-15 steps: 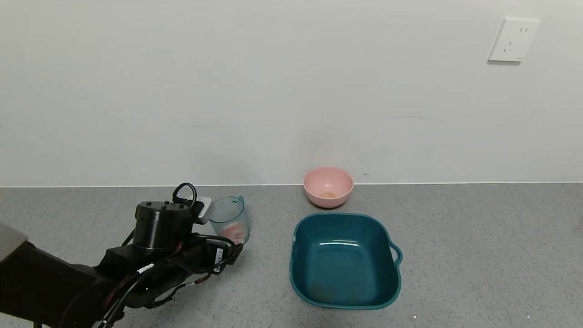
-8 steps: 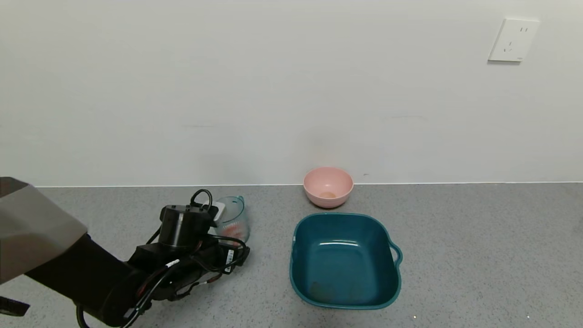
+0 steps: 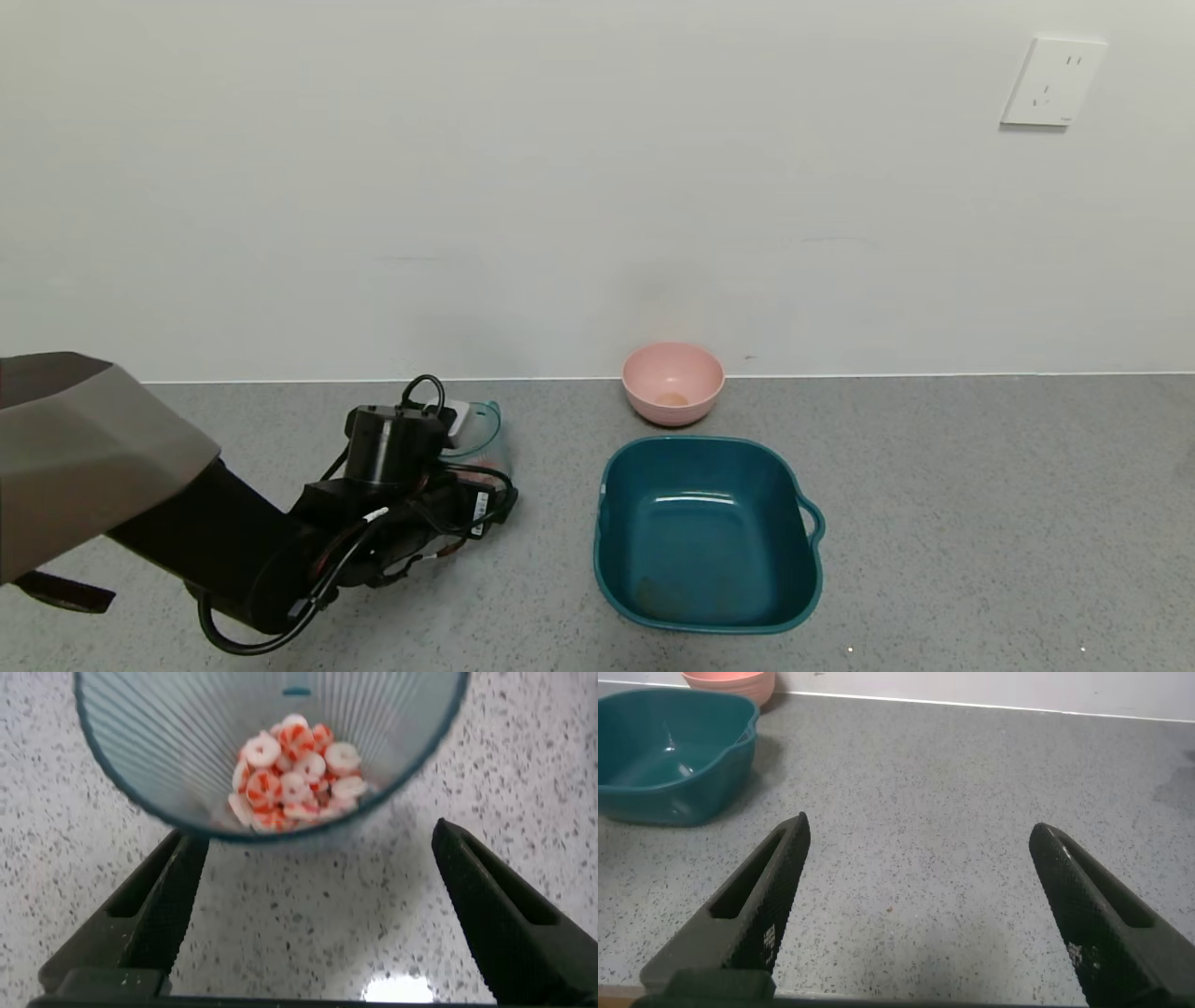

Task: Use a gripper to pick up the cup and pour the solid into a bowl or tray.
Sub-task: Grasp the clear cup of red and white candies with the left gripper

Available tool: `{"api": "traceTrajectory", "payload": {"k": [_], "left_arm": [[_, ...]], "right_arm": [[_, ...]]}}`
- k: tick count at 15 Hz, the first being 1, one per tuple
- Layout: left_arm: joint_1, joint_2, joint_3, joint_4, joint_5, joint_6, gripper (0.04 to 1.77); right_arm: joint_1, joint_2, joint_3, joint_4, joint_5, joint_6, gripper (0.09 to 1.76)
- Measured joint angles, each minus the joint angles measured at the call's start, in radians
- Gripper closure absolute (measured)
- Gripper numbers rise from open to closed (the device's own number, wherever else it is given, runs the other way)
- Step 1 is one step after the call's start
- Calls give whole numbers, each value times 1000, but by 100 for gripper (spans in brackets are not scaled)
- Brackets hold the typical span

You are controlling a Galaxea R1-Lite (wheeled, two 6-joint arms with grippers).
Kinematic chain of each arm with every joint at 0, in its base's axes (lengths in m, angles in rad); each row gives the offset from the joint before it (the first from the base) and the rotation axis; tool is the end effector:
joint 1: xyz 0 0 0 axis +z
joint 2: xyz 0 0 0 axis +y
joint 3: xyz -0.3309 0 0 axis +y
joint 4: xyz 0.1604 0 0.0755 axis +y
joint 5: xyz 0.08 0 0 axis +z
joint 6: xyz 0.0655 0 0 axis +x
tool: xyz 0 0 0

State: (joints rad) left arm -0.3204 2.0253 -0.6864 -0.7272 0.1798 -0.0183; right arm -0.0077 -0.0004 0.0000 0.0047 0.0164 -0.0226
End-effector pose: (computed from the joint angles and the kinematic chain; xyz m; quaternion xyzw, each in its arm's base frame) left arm 0.3585 -0.1066 0.0756 0.0658 0.2923 -0.0643 0.9519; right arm -0.0250 0.0013 0.0748 -0.0113 0.0021 0.0044 0.9999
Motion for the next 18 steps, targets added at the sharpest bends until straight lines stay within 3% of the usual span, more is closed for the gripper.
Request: {"api": "traceTrajectory", "payload": {"k": [16,18], "left_arm": [[26,74,-137,3,-2,16,9],[27,79,-142,1,-2,25,39]], "right_arm": [[0,0,0,0,0,0,14],[0,0,0,0,0,0,14]]}}
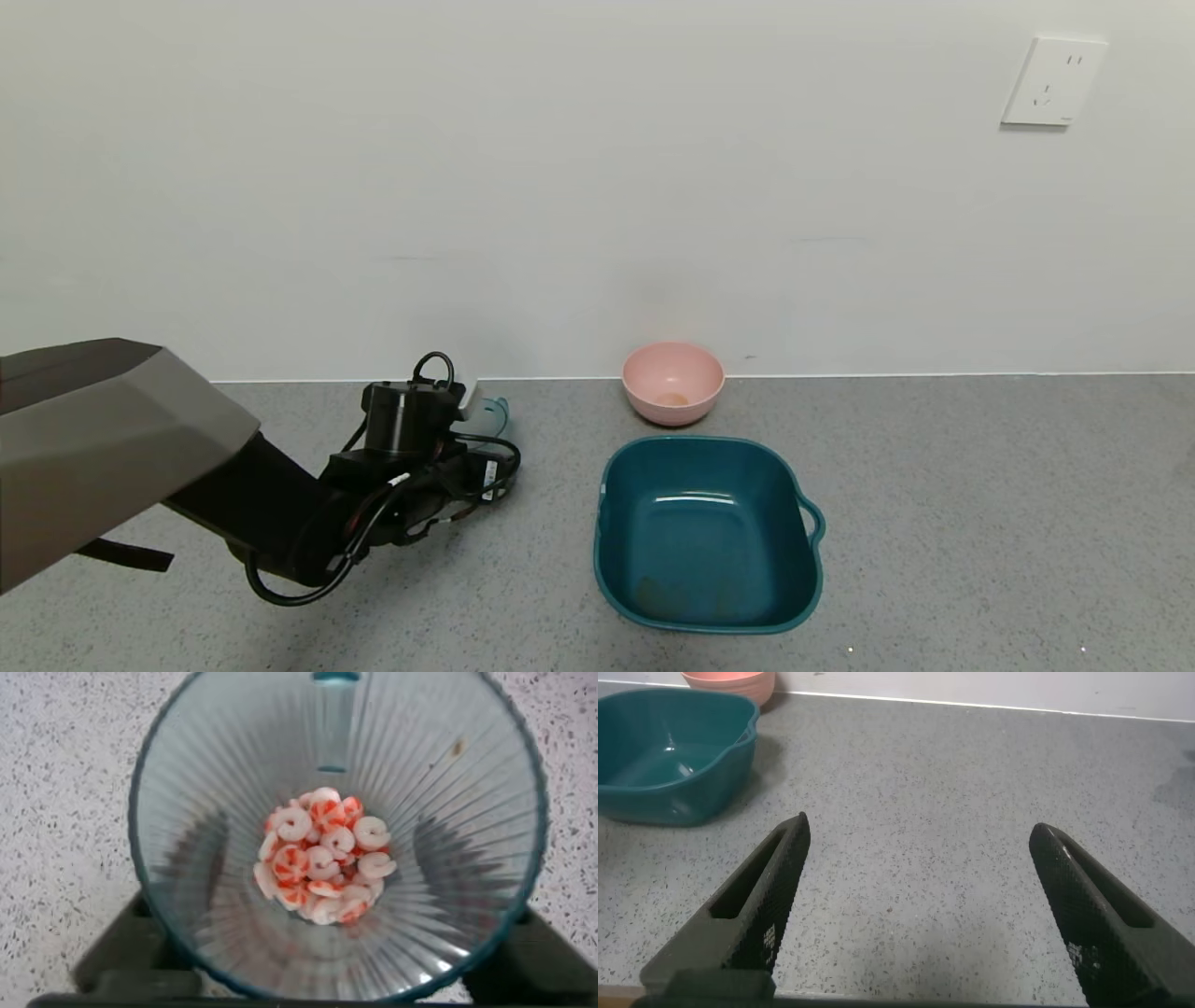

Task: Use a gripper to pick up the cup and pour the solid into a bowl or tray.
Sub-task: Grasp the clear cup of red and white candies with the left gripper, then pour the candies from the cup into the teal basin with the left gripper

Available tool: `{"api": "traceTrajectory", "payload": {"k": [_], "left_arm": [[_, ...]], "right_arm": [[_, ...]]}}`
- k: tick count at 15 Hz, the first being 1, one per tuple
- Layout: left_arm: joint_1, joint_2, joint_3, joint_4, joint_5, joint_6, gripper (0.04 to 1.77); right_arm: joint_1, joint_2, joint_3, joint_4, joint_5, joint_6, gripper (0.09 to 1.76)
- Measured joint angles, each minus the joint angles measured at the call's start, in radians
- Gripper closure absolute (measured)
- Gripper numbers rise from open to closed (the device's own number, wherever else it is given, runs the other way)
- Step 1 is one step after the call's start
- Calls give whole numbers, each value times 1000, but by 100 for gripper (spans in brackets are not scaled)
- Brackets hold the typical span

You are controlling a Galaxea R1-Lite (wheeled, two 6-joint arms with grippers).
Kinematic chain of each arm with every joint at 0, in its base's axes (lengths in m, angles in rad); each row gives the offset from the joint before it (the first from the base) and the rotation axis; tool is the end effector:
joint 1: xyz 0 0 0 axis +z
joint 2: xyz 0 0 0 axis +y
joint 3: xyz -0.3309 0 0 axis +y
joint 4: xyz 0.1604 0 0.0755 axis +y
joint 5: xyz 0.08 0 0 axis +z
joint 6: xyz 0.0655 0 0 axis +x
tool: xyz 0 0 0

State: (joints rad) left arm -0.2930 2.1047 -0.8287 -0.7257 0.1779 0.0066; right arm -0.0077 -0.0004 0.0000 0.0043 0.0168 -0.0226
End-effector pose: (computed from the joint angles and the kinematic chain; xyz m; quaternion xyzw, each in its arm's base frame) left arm 0.3962 -0.1074 0.0778 0.0666 0.2640 -0.0562 0.9606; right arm -0.0250 0.0013 0.0749 -0.0113 0.0019 0.0046 0.9999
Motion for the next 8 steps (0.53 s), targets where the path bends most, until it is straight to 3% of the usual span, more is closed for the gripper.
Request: {"api": "traceTrajectory", "payload": {"k": [2,8], "left_arm": [[0,6,-5,-3,0,2,48],[1,8,-3,-1,1,2,49]], "right_arm": [[0,0,0,0,0,0,14],[0,0,0,0,0,0,14]]}}
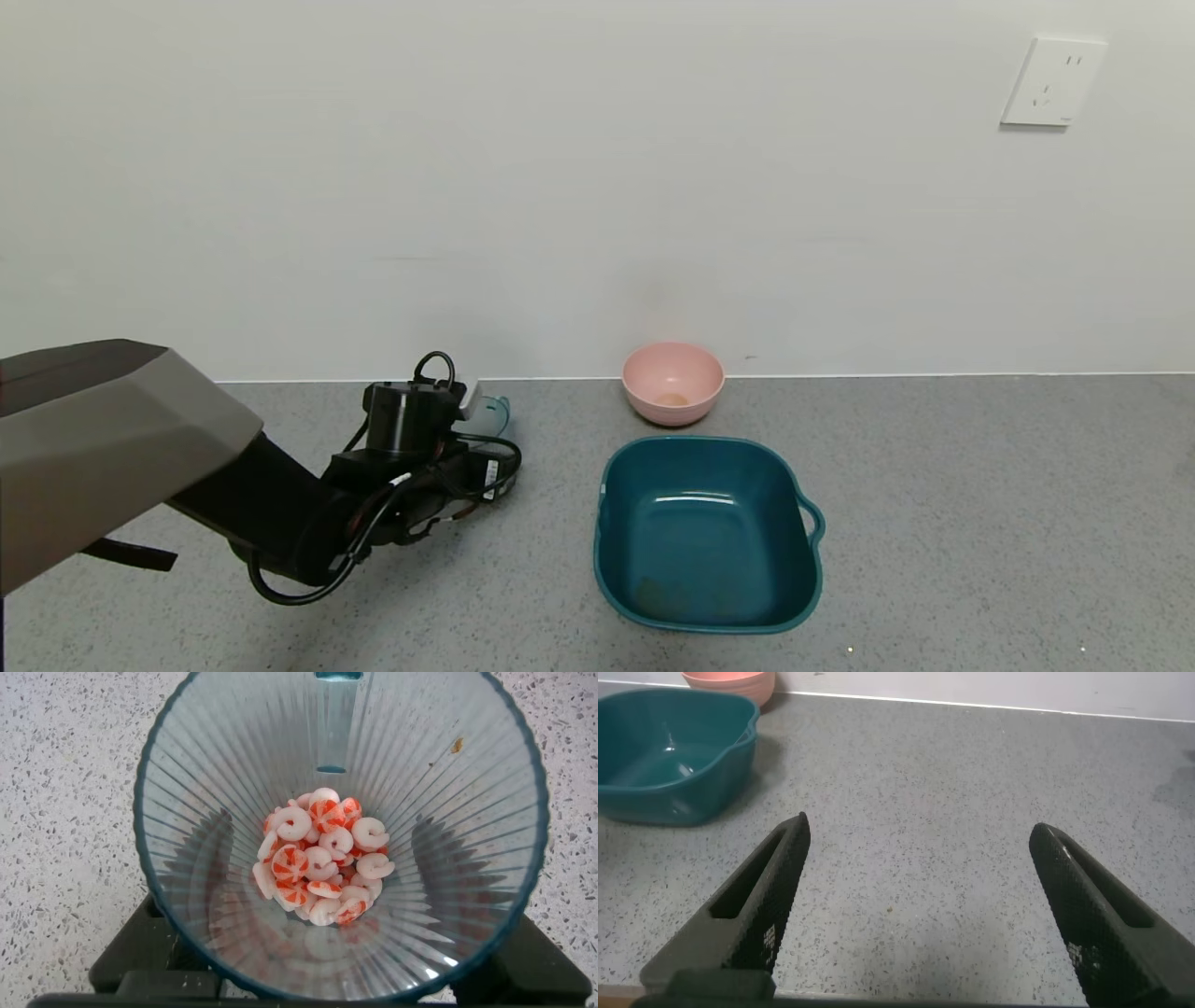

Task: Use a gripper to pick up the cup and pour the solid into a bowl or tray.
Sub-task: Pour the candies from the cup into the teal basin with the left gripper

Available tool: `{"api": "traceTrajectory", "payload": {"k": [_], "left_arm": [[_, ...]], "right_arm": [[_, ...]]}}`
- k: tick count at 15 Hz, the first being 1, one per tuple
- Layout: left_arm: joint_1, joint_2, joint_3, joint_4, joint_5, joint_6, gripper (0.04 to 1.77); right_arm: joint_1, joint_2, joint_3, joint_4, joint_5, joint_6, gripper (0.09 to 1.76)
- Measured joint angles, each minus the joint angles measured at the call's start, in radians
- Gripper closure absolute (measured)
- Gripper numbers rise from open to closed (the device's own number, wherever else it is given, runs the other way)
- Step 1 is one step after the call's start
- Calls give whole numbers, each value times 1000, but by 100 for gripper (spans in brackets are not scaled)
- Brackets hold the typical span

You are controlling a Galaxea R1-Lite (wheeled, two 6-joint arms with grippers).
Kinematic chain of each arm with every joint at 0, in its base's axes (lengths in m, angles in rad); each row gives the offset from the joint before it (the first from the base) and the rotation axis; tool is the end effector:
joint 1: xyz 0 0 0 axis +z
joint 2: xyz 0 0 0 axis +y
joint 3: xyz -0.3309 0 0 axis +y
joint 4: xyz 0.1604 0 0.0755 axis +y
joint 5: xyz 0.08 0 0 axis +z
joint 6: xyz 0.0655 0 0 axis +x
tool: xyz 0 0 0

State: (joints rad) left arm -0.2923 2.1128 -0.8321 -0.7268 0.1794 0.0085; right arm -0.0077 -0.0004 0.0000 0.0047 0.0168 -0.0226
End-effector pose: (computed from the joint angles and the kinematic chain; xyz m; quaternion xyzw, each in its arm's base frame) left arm 0.3977 -0.1075 0.0754 0.0680 0.2656 -0.0554 0.9601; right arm -0.0250 0.0013 0.0748 -0.0113 0.0021 0.0046 0.9999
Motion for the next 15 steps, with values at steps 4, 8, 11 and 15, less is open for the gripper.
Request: {"api": "traceTrajectory", "payload": {"k": [4,8,11,15], "left_arm": [[13,-30,2,33,-1,37,50],[27,-101,-41,164,-5,69,50],[29,-149,-107,244,-8,117,50],[15,-181,-216,363,-8,163,50]], "right_arm": [[0,0,0,0,0,0,14],[0,0,0,0,0,0,14],[0,0,0,0,0,0,14],[0,0,0,0,0,0,14]]}}
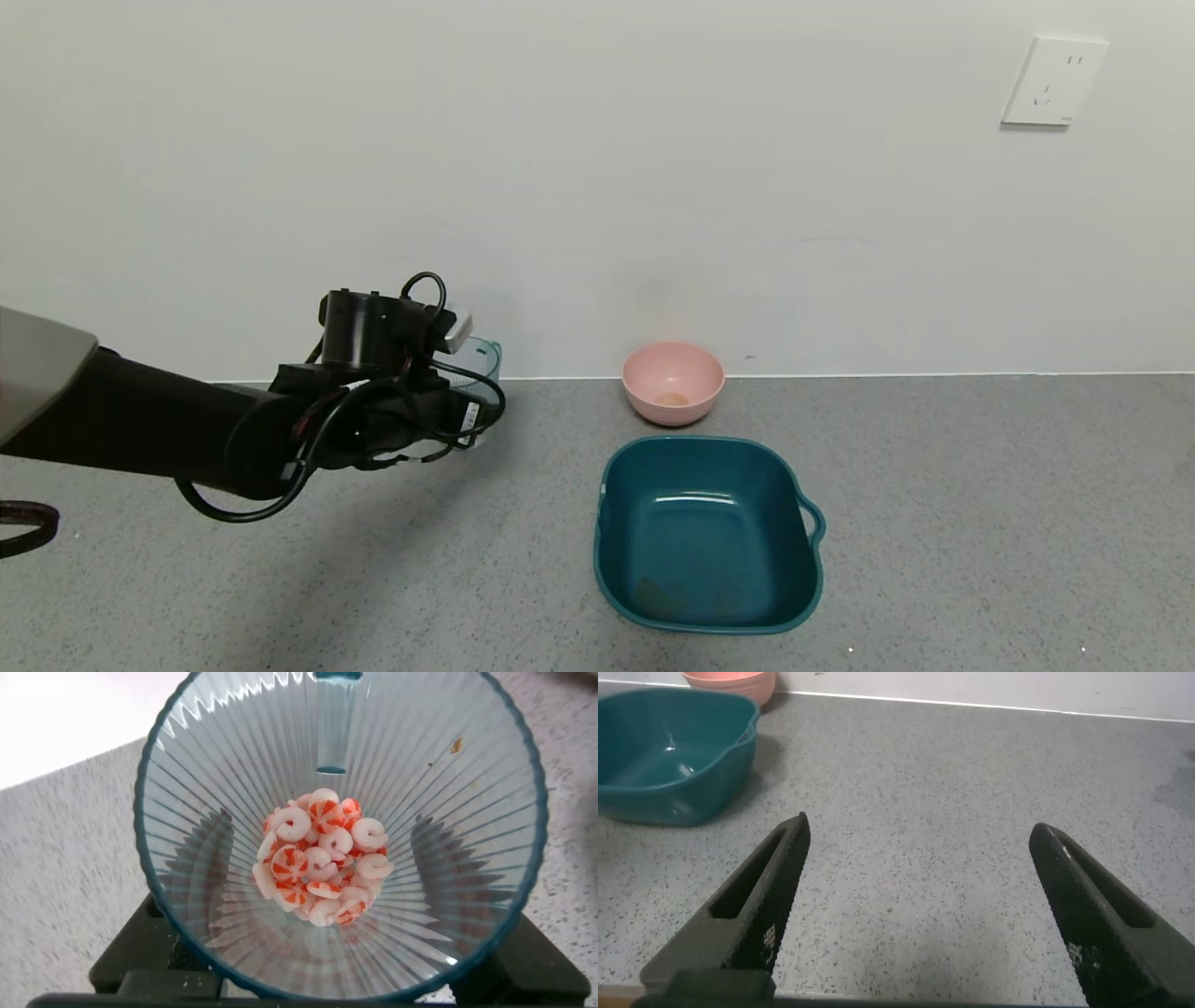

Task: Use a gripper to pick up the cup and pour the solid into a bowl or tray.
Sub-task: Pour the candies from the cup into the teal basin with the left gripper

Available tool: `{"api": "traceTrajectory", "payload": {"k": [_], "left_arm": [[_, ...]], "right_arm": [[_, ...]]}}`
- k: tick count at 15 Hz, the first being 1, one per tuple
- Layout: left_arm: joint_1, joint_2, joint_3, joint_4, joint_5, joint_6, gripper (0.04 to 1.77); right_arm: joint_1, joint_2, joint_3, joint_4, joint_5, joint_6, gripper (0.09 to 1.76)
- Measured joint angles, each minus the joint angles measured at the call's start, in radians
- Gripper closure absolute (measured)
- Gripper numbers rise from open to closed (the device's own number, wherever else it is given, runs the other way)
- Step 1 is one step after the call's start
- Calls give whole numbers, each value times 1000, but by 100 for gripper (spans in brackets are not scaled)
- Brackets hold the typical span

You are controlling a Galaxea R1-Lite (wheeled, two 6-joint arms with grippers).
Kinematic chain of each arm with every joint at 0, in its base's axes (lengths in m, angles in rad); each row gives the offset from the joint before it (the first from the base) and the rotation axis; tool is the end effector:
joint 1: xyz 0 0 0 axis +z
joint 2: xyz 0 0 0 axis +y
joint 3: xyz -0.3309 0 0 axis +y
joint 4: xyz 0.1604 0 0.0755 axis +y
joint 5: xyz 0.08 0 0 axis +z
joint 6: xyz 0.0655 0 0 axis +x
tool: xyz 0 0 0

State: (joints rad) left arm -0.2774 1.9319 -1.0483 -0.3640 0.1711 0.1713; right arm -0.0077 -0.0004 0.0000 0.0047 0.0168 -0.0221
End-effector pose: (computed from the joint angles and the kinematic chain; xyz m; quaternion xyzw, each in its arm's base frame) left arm 0.3902 -0.0995 0.1617 0.1395 0.2451 -0.0726 0.9567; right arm -0.0250 0.0013 0.0748 -0.0110 0.0021 0.0046 0.9999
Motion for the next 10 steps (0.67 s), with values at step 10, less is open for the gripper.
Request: {"api": "traceTrajectory", "payload": {"k": [10], "left_arm": [[-123,-33,-209,263,0,173,50]], "right_arm": [[0,0,0,0,0,0,14]]}}
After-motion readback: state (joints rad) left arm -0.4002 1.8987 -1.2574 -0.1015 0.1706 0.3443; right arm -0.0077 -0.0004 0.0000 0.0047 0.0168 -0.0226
